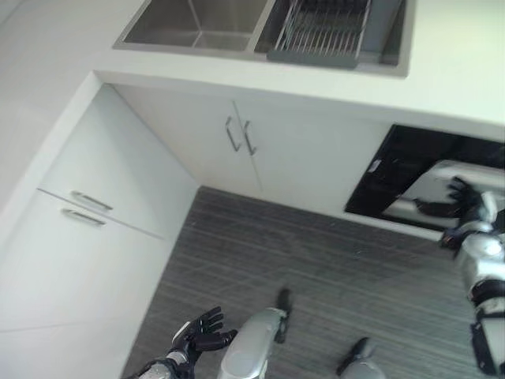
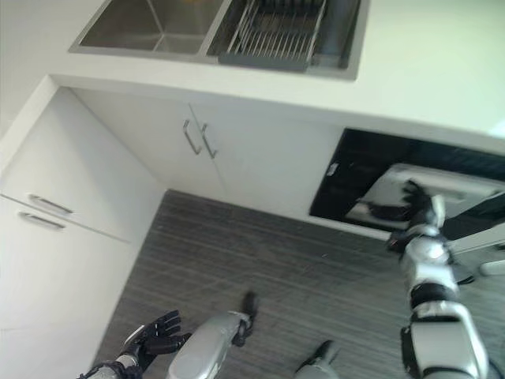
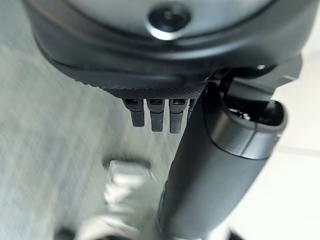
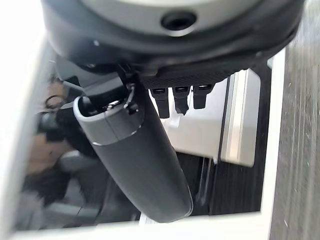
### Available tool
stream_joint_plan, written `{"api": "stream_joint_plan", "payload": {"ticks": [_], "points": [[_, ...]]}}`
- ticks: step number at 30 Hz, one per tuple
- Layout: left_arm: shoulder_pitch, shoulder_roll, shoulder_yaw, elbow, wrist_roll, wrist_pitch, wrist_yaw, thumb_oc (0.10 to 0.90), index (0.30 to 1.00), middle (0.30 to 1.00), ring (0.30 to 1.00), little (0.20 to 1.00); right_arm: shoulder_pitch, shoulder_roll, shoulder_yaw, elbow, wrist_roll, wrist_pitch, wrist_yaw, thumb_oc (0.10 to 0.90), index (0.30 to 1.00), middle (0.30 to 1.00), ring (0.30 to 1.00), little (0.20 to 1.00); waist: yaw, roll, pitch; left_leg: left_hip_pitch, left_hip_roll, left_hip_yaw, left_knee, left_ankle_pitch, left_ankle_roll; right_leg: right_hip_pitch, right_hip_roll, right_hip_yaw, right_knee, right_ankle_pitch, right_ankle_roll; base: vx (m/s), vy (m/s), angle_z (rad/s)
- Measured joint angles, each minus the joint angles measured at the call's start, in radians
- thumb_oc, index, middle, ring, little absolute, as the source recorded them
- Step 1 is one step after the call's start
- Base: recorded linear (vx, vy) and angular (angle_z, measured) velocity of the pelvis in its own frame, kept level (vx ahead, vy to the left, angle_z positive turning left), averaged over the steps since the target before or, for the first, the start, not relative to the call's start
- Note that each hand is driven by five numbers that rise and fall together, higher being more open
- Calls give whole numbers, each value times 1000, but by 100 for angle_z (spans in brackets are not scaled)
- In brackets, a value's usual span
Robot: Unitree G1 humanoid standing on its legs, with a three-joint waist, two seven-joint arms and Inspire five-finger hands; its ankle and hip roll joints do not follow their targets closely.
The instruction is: Place the dishes in the dishwasher.
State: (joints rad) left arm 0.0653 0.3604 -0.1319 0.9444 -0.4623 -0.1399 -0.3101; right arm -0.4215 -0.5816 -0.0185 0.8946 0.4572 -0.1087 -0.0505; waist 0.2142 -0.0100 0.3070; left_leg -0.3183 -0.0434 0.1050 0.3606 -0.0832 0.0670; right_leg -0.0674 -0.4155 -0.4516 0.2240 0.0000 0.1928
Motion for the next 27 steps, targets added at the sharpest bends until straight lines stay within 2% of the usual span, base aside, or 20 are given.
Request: {"api": "stream_joint_plan", "payload": {"ticks": [1, 2, 5, 6, 7, 9, 10, 11, 12, 14, 17, 18, 19, 20, 21, 23, 27], "points": [[-4, 5, 0, 7, -2, 9, 1, 800, 900, 900, 900, 900, 42, 27, -1, -22, 11, -9, 8, 800, 900, 900, 900, 900, 0, -13, -17, 4, 1, 1, 13, -12, 5, 9, 2, 5, 1, 0, -1, 26, 98, -40], [-12, 10, 1, 14, -2, 10, 1, 800, 900, 900, 900, 900, 133, 79, 3, -34, 20, -14, 30, 800, 900, 900, 900, 900, 4, -37, -52, 8, 7, 8, 27, -23, 16, 4, -7, 9, 23, 11, -14, 3, 46, -17], [-17, 8, 10, -4, 1, 14, -1, 800, 900, 900, 900, 900, 174, 95, -9, -25, 27, -2, 40, 800, 900, 900, 900, 900, -3, -36, -57, 7, 16, 17, 27, -25, 20, -14, -12, 22, 48, 12, -16, -10, 21, -17], [-20, 13, 15, -2, 1, 15, 2, 800, 900, 900, 900, 900, 206, 106, -10, -26, 36, -2, 49, 800, 900, 900, 900, 900, -8, -41, -60, 6, 18, 23, 33, -24, 19, -10, 4, 16, 51, 17, -25, -25, -6, -7], [-12, 22, 17, -1, 1, 19, 9, 800, 900, 900, 900, 900, 223, 131, -21, -35, 37, -18, 55, 800, 900, 900, 900, 900, -13, -45, -63, 3, 20, 21, 44, -23, 16, 9, 15, -4, 23, -5, -41, -119, -60, -20], [-9, 27, 29, 28, 6, 32, 28, 800, 900, 900, 900, 900, 285, 198, -25, -26, 58, -27, 81, 800, 900, 900, 900, 900, -34, -52, -74, 4, 44, 8, 54, -16, 10, 20, 60, 28, 0, -11, -32, -126, -179, -5], [-14, 25, 29, 36, 8, 31, 34, 800, 900, 900, 900, 900, 314, 216, -26, -1, 58, -30, 96, 800, 900, 900, 900, 900, -53, -53, -74, 5, 51, -10, 53, -9, 9, 10, 76, 51, 30, -28, -26, -71, -275, 27], [-29, 19, 29, 60, 21, 31, 41, 800, 900, 900, 900, 900, 351, 242, -26, 25, 58, -39, 118, 800, 900, 900, 900, 900, -77, -55, -79, 10, 64, -33, 52, -3, 0, -8, 118, 111, 79, -93, -32, -80, -224, 33], [-30, 17, 30, 74, 43, 27, 41, 800, 900, 900, 900, 900, 412, 267, -25, 35, 59, -42, 141, 800, 900, 900, 900, 900, -91, -69, -99, 8, 80, -34, 48, 4, -10, -26, 147, 147, 103, -123, -45, -85, -255, 23], [-28, 19, 36, 112, 46, 18, 45, 800, 900, 900, 900, 900, 433, 286, -14, 107, 59, -41, 167, 800, 900, 900, 900, 900, -99, -74, -125, 10, 104, -33, 32, 13, -31, -27, 164, 125, 107, -128, -51, -55, -209, -11], [-52, 8, 58, 170, 45, 25, 62, 800, 900, 900, 900, 900, 490, 306, -17, 146, 110, -44, 199, 800, 900, 900, 900, 900, -111, -87, -147, 70, 128, 6, -85, 44, -76, -13, 180, 110, 48, -101, -94, -23, -167, 3], [-57, -6, 64, 186, 46, 24, 63, 800, 900, 900, 900, 900, 508, 319, -20, 172, 114, -61, 209, 800, 900, 900, 900, 900, -122, -84, -152, 53, 137, 15, 3, 21, -83, -6, 178, 89, 38, -93, -107, 7, -142, 26], [-58, -31, 88, 225, 48, 23, 63, 800, 900, 900, 900, 900, 508, 320, -24, 213, 114, -85, 220, 800, 900, 900, 900, 900, -128, -68, -163, 52, 157, 31, 122, -29, -80, 19, 182, 74, 36, -93, -107, 13, -96, 32], [-52, -62, 102, 261, 50, 23, 66, 800, 900, 900, 900, 900, 538, 316, -22, 231, 113, -86, 228, 800, 900, 900, 900, 900, -132, -49, -185, 89, 181, 40, 122, -68, -87, 36, 200, 62, 37, -99, -99, 5, -81, 31], [-49, -72, 95, 276, 57, 23, 66, 800, 900, 900, 900, 900, 546, 321, -12, 257, 113, -78, 230, 800, 900, 900, 900, 900, -130, -37, -199, 115, 167, 37, 83, -95, -68, 39, 188, 65, 58, -108, -96, -2, -62, 27], [-39, -74, 98, 292, 57, 9, 67, 800, 900, 900, 900, 900, 557, 346, 6, 270, 100, -75, 247, 800, 900, 900, 900, 900, -134, -55, -213, 129, 157, 58, 42, -77, -68, 36, 169, 56, 56, -106, -94, -29, -44, 18], [-44, -75, 96, 306, 57, 1, 65, 800, 900, 900, 900, 900, 526, 362, 28, 301, 54, -84, 260, 800, 900, 900, 900, 900, -133, -48, -221, 135, 150, 59, 18, -59, -64, 33, 166, 58, 57, -103, -94, 14, -33, 3]]}}
